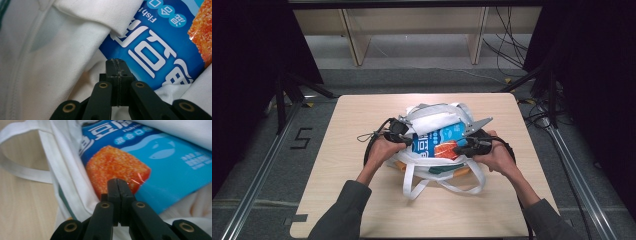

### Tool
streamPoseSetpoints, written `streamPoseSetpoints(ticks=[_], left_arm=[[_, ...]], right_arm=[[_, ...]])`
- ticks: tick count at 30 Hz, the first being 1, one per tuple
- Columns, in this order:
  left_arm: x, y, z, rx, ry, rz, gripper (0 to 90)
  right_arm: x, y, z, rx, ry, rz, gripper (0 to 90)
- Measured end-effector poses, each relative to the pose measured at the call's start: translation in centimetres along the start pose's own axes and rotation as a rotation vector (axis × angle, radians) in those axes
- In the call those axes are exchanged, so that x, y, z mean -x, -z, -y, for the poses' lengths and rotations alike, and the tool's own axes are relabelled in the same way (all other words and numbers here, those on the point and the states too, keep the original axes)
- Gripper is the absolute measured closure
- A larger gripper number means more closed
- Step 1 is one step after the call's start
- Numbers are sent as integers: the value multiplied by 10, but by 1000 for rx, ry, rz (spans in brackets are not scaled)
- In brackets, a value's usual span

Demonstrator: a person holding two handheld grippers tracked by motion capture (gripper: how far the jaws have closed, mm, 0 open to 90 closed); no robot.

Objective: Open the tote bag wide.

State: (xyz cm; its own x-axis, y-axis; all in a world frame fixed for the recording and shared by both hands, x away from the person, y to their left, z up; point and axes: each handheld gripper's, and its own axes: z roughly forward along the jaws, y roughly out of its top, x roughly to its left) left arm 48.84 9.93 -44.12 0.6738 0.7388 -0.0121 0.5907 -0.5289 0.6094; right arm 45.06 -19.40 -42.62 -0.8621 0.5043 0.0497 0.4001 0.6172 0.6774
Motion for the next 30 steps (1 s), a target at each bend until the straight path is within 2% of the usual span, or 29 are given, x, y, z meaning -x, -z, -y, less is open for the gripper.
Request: streamPoseSetpoints(ticks=[1,2,3,4,5,8,9,11,12,13,14,15,17,18,19,20,22,23,25,27,29,30], left_arm=[[-6,1,2,-13,4,-23,894],[-16,2,5,8,58,-32,896],[-25,3,8,40,151,-14,896],[-25,3,8,40,151,-14,897],[-19,5,9,33,96,-28,897],[-20,3,6,44,119,-28,896],[-20,3,4,49,119,-28,894],[-18,7,1,88,118,-28,894],[-18,8,0,107,134,-22,893],[-20,11,0,114,131,-27,891],[-22,13,-1,135,148,-28,891],[-24,14,-1,154,159,-25,891],[-28,16,0,184,187,10,889],[-29,17,0,199,212,27,884],[-30,19,0,226,245,52,881],[-31,21,-1,255,270,79,881],[-32,28,-3,309,302,102,878],[-34,32,-3,307,286,98,878],[-40,38,-2,270,258,16,879],[-48,38,5,191,214,-71,884],[-58,31,15,171,238,-74,892],[-62,26,20,168,254,-70,894]], right_arm=[[3,1,1,2,17,29,900],[5,2,2,-4,9,60,900],[7,3,4,-14,-5,67,900],[10,4,6,4,-18,55,900],[13,4,7,24,-27,46,900],[20,11,9,31,-48,45,900],[22,14,8,41,-35,61,900],[23,17,9,80,-48,92,900],[24,20,9,80,-48,101,900],[25,21,8,78,-53,104,900],[27,23,8,81,-62,111,900],[30,26,8,64,-49,127,900],[33,26,10,81,-61,155,900],[34,27,11,69,-79,148,900],[35,26,12,89,-85,153,900],[38,28,14,80,-90,150,900],[43,29,17,80,-108,148,900],[46,28,19,96,-104,144,900],[48,26,22,81,-117,148,900],[51,19,26,82,-117,171,900],[54,13,30,69,-126,180,900],[56,12,32,43,-138,178,900]])
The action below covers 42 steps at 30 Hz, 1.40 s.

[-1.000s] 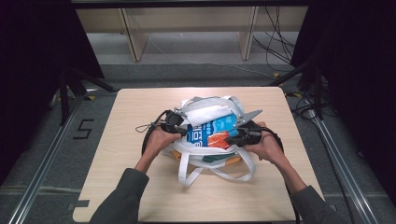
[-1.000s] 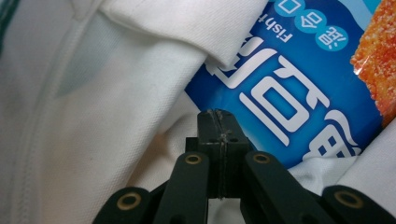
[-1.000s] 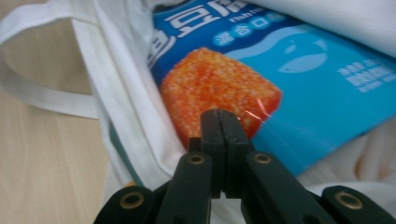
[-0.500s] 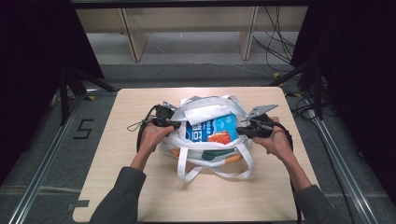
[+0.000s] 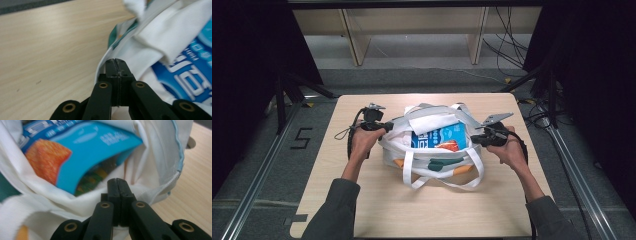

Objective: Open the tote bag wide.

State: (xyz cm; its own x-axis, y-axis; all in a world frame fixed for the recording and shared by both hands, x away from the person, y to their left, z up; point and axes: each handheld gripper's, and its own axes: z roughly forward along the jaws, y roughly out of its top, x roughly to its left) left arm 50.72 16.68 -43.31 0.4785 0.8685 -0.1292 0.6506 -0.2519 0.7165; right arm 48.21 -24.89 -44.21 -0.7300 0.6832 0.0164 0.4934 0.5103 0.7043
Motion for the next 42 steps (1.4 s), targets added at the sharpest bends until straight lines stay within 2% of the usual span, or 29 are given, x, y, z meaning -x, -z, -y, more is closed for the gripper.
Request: streamPoseSetpoints(ticks=[1,3,4,5,6,7,8,9,10,11,12,14,15,16,17,18,20,21,23,24,25,27,29,30,34,35,39,40,42], left_arm=[[-5,-5,4,-9,18,9,894],[-6,-11,8,-16,19,2,895],[-11,-17,11,-12,40,4,896],[-11,-19,11,-19,41,-2,896],[-9,-20,10,-3,45,-13,896],[-8,-19,9,-20,40,-15,896],[-5,-19,7,-14,31,-26,895],[1,-17,6,2,27,-38,894],[5,-13,5,8,12,-40,891],[11,-8,4,18,-8,-44,880],[17,-1,4,25,-38,-45,872],[32,10,6,82,-41,43,876],[45,16,11,94,-79,83,877],[53,19,16,88,-106,87,876],[60,21,22,91,-103,110,876],[63,22,26,86,-113,146,877],[71,25,39,79,-132,143,880],[72,26,45,66,-157,149,883],[74,24,55,51,-163,129,891],[76,20,61,37,-186,127,892],[76,17,64,33,-209,117,892],[77,13,68,23,-217,110,893],[76,13,67,29,-215,110,894],[75,14,67,26,-201,119,894],[73,21,65,99,-115,144,883],[73,22,64,91,-112,148,882],[78,27,63,108,-119,159,870],[80,28,62,109,-119,167,867],[84,30,61,118,-126,170,865]], right_arm=[[2,-3,3,11,-10,-3,900],[5,-4,7,16,-30,-15,900],[7,-3,9,8,-37,-28,900],[7,-5,12,19,-72,-44,900],[10,-5,13,9,-52,-47,900],[9,-9,15,45,-57,-38,900],[8,-5,13,-3,-36,-32,900],[5,-6,12,21,-36,-14,900],[3,-4,10,9,-9,7,900],[0,0,7,7,-10,2,900],[-3,3,4,33,5,1,900],[-14,14,-3,55,31,-14,900],[-19,21,-6,53,48,-30,900],[-27,28,-8,74,78,-47,900],[-33,32,-9,74,107,-56,900],[-39,34,-8,83,110,-61,900],[-43,35,-3,66,126,-63,900],[-43,34,0,53,132,-66,900],[-43,30,7,38,127,-78,900],[-42,29,9,29,128,-75,900],[-44,25,13,19,120,-74,900],[-46,18,17,11,121,-63,900],[-50,13,19,-11,118,-56,900],[-49,13,19,-8,143,-47,900],[-49,19,14,1,138,-52,900],[-48,21,12,4,122,-61,900],[-45,28,9,47,128,-53,900],[-46,31,8,51,104,-60,900],[-45,37,6,68,116,-52,900]])
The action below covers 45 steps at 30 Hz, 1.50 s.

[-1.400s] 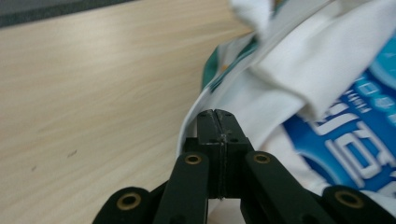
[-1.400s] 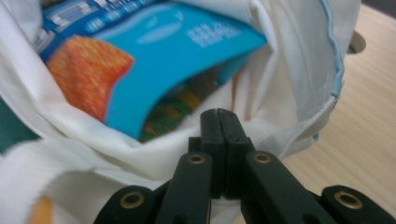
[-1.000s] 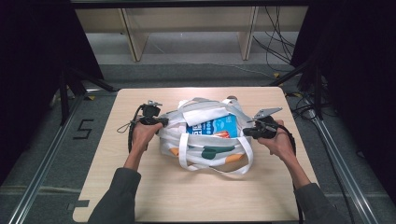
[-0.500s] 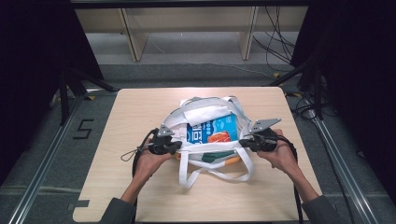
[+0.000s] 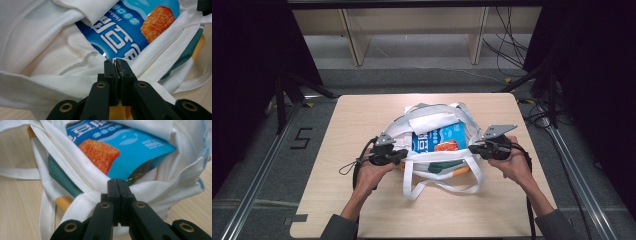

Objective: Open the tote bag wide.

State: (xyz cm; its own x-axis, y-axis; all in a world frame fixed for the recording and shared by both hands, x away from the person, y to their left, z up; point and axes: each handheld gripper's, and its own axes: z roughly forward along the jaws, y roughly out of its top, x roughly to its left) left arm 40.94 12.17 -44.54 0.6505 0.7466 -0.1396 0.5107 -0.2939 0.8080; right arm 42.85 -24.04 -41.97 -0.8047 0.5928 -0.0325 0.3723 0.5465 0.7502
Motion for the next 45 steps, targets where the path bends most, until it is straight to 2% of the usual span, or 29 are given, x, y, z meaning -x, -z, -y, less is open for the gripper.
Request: streamPoseSetpoints(ticks=[3,4,5,6,7,8,10,11,17,18,19,23,25,26,27,28,30,33,37,38,40,41,42,43,45], left_arm=[[5,4,-2,12,-4,24,856],[6,5,-3,14,-5,37,854],[8,4,-3,38,19,43,850],[8,5,-4,30,15,42,844],[9,7,-4,35,15,47,836],[9,8,-4,35,13,47,828],[8,11,-5,39,20,50,811],[8,12,-5,48,33,56,796],[8,18,-5,58,46,79,727],[8,19,-5,61,46,79,714],[8,20,-5,60,30,75,694],[8,22,-3,71,23,102,624],[8,24,-2,68,14,95,600],[9,25,-2,69,11,93,590],[8,26,-2,68,9,99,584],[9,27,-1,70,8,96,569],[8,27,-1,69,1,100,533],[9,29,1,58,-1,94,489],[10,33,1,60,-1,93,426],[10,33,1,62,2,98,417],[11,35,1,55,-7,97,396],[11,35,2,61,-11,95,386],[11,35,2,61,-22,94,379],[11,35,2,59,-18,90,366],[10,37,2,62,-11,85,349]], right_arm=[[0,6,-2,28,11,10,900],[-2,8,-2,18,-12,5,900],[-1,9,-2,28,-6,8,900],[-2,10,-2,37,-6,13,900],[1,10,-2,45,19,12,900],[1,11,-2,32,3,-2,899],[1,12,-2,47,-5,20,886],[0,13,-1,47,-17,18,878],[2,15,-1,57,-38,17,825],[3,17,-1,58,-26,18,818],[2,17,-1,57,-39,14,811],[3,19,-1,66,-36,19,772],[3,20,0,70,-41,31,743],[2,21,0,70,-61,33,735],[3,20,1,85,-52,38,727],[3,22,1,77,-62,32,706],[5,22,1,88,-46,37,679],[5,23,1,78,-54,28,636],[5,24,3,87,-61,46,560],[1,25,3,84,-105,49,546],[4,26,3,96,-78,60,515],[3,27,4,91,-93,57,496],[3,28,4,93,-88,58,482],[2,29,4,94,-117,62,465],[4,30,5,102,-118,71,434]])
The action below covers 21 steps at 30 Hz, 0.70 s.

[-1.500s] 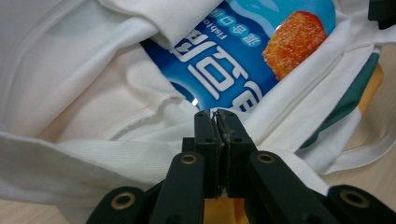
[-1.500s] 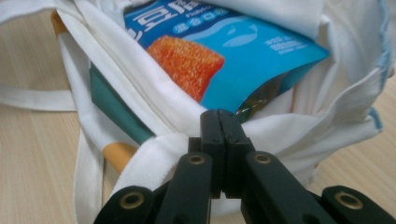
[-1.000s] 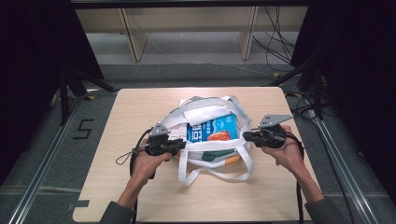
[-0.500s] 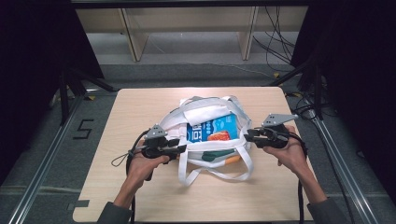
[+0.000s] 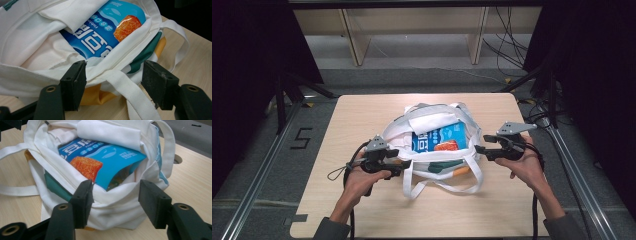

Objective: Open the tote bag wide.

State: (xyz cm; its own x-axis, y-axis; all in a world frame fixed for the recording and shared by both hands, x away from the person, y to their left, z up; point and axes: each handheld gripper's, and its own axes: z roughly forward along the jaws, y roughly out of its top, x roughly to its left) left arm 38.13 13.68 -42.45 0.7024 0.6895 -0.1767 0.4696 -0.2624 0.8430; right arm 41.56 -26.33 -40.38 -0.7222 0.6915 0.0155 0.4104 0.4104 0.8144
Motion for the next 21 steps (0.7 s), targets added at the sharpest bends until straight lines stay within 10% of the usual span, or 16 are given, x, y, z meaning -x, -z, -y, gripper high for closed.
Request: streamPoseSetpoints(ticks=[21], left_arm=[[1,7,16,2,9,-8,209]], right_arm=[[-2,6,16,-4,-37,59,262]])
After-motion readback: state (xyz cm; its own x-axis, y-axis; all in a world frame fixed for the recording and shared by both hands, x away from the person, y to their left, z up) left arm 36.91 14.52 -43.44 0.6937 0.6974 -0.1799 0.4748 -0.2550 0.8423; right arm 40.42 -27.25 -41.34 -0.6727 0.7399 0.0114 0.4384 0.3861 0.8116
